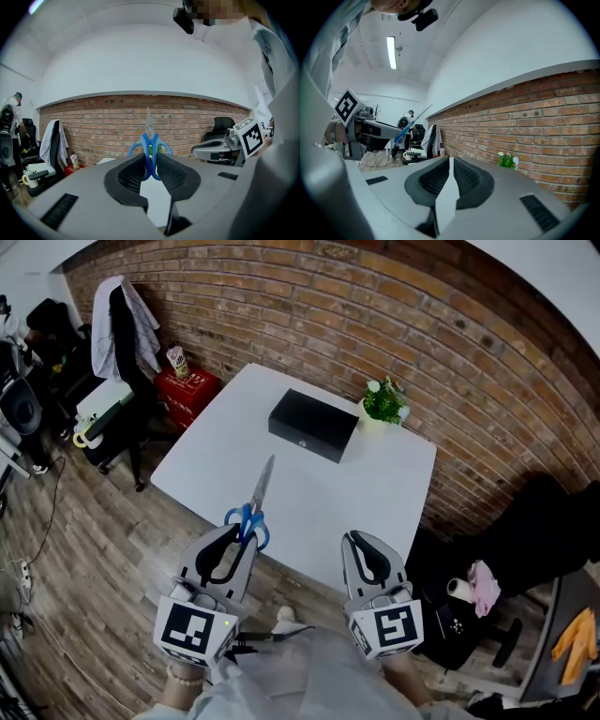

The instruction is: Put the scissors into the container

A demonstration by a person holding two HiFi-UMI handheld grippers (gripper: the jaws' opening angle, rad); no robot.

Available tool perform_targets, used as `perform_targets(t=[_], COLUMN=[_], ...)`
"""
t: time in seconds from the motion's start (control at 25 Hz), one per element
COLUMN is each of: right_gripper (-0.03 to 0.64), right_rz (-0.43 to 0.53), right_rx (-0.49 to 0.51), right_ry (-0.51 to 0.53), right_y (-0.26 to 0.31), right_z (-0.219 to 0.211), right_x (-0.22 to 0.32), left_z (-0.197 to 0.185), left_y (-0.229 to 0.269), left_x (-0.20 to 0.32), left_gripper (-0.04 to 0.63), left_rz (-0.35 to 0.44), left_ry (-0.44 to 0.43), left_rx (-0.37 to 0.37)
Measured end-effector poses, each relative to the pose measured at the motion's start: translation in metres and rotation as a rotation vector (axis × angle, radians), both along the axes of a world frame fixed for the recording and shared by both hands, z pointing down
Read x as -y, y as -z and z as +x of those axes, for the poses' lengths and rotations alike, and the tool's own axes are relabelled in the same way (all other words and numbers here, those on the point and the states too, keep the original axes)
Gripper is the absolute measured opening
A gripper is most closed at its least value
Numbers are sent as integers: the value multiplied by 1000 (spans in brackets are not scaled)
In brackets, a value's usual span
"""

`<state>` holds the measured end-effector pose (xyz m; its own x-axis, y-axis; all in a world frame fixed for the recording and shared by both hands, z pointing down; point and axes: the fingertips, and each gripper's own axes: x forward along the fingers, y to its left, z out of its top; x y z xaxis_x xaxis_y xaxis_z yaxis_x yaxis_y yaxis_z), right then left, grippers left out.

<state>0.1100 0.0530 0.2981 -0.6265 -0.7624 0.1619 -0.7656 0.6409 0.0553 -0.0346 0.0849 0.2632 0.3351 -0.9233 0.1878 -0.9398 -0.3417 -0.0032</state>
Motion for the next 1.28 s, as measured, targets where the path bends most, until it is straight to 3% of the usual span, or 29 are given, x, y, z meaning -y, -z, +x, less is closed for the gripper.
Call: perform_targets(t=[0.8, 1.28], right_gripper=[55, 55], right_rz=[-28, -60], right_rx=[-17, -15], right_ry=[-31, -98], right_y=[-13, -29], right_z=[1, -19], right_x=[32, 94], left_z=[-9, -32], left_y=[-4, -16], left_x=[37, 103], left_gripper=[97, 97], left_rz=[3, -25], left_ry=[14, -23], left_rx=[-2, 4])
